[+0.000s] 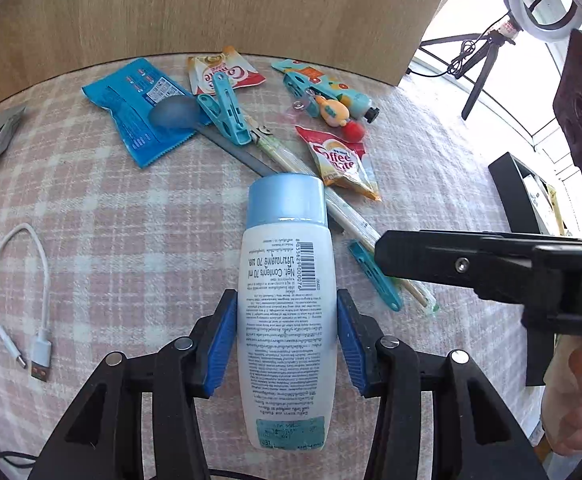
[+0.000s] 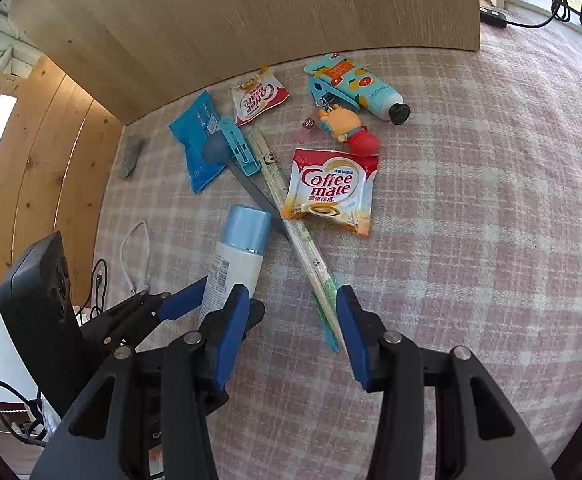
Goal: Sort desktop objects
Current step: 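Lift the white lotion bottle with both grippers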
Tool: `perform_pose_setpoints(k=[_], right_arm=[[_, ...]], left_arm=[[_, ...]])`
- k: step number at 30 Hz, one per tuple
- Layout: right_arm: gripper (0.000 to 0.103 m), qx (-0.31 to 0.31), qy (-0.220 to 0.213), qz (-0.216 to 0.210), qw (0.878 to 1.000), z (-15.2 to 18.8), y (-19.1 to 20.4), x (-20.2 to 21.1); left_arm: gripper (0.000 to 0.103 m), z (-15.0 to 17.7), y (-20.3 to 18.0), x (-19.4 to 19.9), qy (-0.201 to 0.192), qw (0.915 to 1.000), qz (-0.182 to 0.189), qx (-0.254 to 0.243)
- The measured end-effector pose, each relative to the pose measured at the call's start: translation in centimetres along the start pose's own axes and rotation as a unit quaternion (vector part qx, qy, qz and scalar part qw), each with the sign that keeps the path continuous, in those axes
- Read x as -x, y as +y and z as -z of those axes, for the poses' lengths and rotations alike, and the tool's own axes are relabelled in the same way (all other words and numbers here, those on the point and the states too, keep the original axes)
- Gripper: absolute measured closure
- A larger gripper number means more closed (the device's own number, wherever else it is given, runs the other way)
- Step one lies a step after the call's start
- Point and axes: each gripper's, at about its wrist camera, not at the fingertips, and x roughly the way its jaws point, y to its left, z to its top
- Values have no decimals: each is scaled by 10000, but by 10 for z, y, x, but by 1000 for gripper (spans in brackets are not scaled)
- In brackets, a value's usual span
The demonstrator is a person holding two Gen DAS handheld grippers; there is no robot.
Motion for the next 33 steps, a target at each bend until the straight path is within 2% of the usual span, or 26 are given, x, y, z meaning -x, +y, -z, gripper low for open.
perform_pose_setpoints(k=[3,5,7,12,17,22,26,30,33], right_arm=[[58,33,73,14,10000,7,-1,-6],[58,62,120,-2,9999,10,-1,-10],[58,94,145,-10,9999,12,1,-13],[59,-37,161,-165,9997,17,1,-12],[59,56,1,-405,9992,23,9,5],[59,121,192,-132,9997,19,15,-13],[58,-149,493,-427,9978,19,7,-35],[56,-165,411,-363,9984,21,10,-37],[56,-4,322,-328,9989,24,16,-28]], left_arm=[[58,27,5,4,113,9997,201,-39],[57,27,0,-1,132,9996,214,-94],[58,28,-3,-5,63,9998,69,-174],[61,28,6,-7,90,9993,315,183],[64,34,10,-5,67,9993,267,246],[64,35,10,-4,40,9992,262,298],[65,35,7,-4,16,9995,251,216],[65,34,12,-2,3,9981,401,467],[65,36,2,6,-104,9989,301,351]])
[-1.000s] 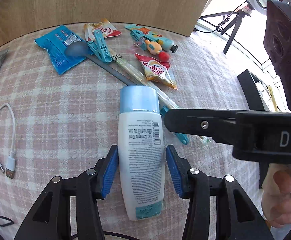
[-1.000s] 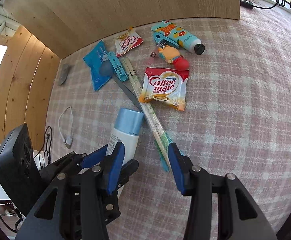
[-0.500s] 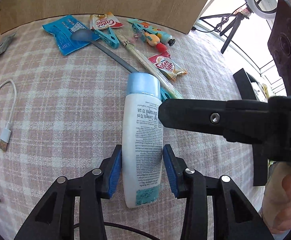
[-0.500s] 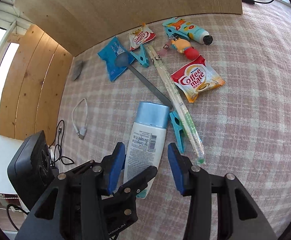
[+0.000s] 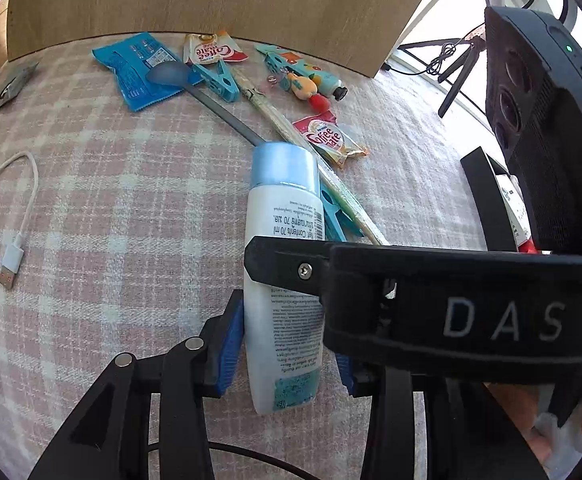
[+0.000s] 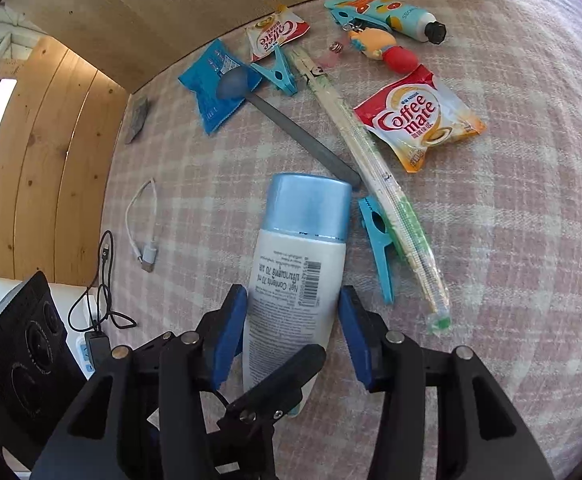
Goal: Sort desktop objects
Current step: 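Lift the white lotion bottle with both grippers, then carry the lotion bottle over the black tray and open both grippers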
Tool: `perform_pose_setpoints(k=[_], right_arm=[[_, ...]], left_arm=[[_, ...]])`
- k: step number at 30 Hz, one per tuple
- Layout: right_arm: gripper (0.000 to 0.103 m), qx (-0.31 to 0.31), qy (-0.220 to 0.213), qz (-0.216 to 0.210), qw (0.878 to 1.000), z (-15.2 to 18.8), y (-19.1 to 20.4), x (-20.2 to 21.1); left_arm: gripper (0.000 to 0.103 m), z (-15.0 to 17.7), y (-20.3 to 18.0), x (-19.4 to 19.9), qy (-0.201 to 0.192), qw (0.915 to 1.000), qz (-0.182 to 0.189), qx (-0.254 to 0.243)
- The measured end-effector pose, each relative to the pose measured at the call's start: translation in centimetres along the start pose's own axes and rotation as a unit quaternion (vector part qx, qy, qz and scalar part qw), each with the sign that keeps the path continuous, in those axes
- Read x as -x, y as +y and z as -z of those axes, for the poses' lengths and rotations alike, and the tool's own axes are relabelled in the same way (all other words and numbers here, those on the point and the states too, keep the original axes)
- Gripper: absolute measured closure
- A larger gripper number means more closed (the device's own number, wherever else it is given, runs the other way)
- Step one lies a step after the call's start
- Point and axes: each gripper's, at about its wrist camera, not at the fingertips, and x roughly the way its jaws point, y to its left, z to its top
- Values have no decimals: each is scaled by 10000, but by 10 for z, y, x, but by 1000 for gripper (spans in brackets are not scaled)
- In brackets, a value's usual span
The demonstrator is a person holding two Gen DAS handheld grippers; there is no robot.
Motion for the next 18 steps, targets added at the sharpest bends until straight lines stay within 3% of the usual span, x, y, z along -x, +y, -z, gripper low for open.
perform_pose_setpoints(k=[9,18], right_arm=[[56,0,-540,-74,9985,13,-20,70],[56,-331,-1175,275,9921,36,-112,174]], left_arm=[[65,-14,-69,24,-265,9983,15,-523],[65,-29,-203,6,-290,9915,409,-1199]])
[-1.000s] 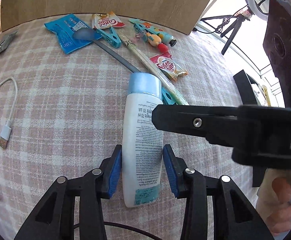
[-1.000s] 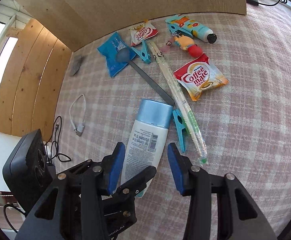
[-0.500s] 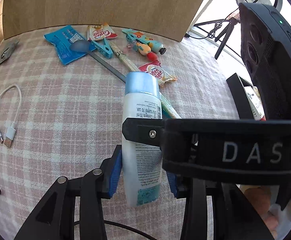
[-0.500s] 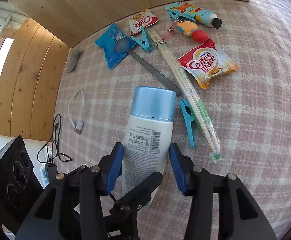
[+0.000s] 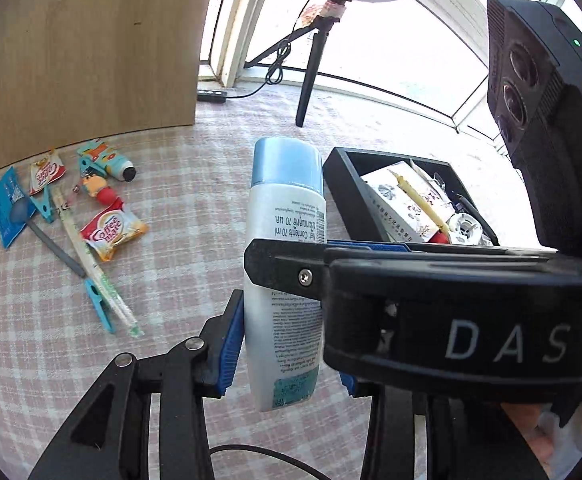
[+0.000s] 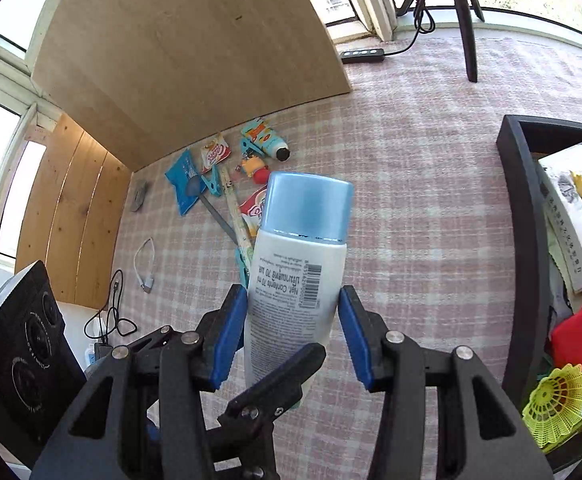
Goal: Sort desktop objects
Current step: 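Carry the lotion bottle over the black tray and open both grippers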
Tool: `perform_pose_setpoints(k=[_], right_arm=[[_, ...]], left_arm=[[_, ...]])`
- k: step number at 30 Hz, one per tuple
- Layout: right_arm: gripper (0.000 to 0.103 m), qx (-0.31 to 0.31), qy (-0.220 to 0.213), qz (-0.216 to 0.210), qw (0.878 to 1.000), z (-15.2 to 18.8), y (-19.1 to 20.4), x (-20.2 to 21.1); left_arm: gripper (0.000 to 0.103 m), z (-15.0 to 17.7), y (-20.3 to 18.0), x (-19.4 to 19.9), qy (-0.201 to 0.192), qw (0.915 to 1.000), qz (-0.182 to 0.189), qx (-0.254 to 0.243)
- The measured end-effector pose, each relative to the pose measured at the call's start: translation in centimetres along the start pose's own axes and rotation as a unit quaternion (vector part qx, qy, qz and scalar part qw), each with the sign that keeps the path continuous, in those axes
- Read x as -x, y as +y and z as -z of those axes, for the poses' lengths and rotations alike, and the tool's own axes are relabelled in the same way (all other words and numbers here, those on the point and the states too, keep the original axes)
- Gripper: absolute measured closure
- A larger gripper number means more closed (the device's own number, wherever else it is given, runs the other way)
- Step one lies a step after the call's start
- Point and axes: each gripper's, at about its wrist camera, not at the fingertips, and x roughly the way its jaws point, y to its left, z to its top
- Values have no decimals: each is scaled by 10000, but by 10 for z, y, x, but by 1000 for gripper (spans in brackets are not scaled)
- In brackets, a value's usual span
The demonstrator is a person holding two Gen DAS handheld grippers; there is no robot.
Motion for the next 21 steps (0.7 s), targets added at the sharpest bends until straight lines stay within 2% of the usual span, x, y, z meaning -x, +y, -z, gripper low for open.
perform_pose_setpoints(k=[8,13,17,21], right_arm=[[56,-283,-362,522,9976,0,-108,82],[56,-504,-524,837,9938,1,-170,126],[56,-647,-625,1030,9906,-1,-211,151],[56,-746,-685,1121,9885,-6,-240,167]], left_arm=[[65,-31,-128,-50,52,9982,466,-385],[65,-49,-194,-78,110,9957,767,-514],[65,-61,-235,-98,164,9940,900,-591],[65,-72,-259,-111,185,9933,979,-587]])
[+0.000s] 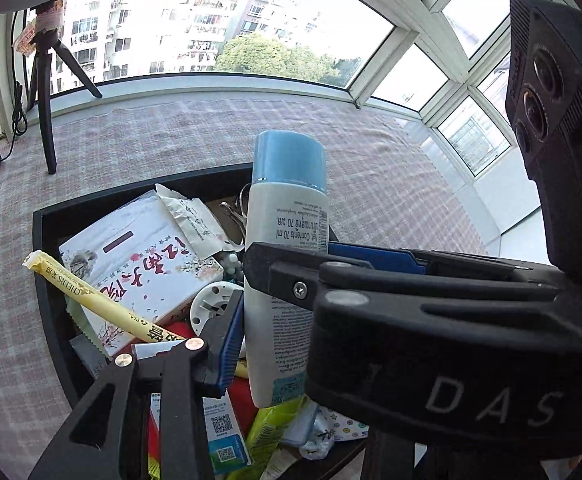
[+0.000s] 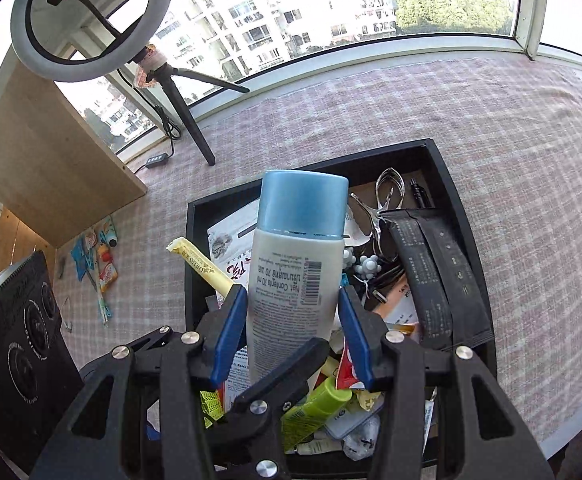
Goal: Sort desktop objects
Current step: 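Carry the lotion bottle over the black tray and open both grippers, then move both open grippers back to the items on the table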
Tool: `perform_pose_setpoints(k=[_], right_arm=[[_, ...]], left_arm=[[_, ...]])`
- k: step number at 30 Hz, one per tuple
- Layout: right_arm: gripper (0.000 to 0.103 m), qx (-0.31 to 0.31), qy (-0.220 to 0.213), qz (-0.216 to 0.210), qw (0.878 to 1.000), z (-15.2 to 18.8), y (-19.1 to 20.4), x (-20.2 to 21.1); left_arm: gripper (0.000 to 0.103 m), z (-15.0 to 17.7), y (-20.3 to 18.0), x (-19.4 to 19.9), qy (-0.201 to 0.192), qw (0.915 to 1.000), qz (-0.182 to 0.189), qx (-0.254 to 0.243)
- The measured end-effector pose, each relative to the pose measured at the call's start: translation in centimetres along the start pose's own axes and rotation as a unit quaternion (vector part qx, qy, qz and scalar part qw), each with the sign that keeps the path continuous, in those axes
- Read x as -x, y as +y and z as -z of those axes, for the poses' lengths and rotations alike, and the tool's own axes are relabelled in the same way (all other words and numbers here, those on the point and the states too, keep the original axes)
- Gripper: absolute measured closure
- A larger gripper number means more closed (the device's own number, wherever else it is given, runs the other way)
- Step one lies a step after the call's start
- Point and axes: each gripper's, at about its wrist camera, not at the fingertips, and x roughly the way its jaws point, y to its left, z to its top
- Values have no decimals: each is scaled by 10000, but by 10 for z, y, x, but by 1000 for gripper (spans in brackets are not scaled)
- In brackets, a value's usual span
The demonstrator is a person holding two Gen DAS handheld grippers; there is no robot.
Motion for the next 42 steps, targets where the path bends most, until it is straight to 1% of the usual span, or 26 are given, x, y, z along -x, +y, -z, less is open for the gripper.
perform_pose_setpoints(k=[1,3,4,6,7,12,18,23,28,34,38,42], right_arm=[[56,-4,-14,21,10000,-3,-5,2],[56,-18,-98,86,9999,-8,-13,6],[56,-6,-175,168,9997,-10,-15,8],[55,36,-316,313,9990,-13,-19,13],[55,34,-336,308,9990,-13,-22,14],[55,-15,-274,162,9995,-14,-28,8],[55,19,-254,34,9997,-10,-19,4],[55,136,-278,-75,9995,-5,0,1],[55,255,-258,-113,9993,1,24,-6],[55,435,-187,-186,9987,10,60,-16],[55,607,-151,-234,9978,16,90,-24],[55,792,-129,-263,9964,22,122,-33]], left_arm=[[65,-3,-3,-3,-6,10000,-30,0],[51,-9,-4,-10,31,9995,-309,26],[47,-10,-2,-11,22,9994,-349,62],[48,-11,3,-10,-22,9992,-376,112],[48,-11,5,-9,-42,9991,-413,128],[48,-10,16,-2,-80,9985,-494,213],[48,-4,24,14,-182,9972,-699,217],[48,6,39,33,-288,9945,-981,218],[48,18,65,55,-348,9917,-1182,357],[48,39,111,84,-375,9870,-1372,742],[48,55,141,107,-436,9832,-1523,909],[48,71,175,132,-500,9777,-1705,1120]])
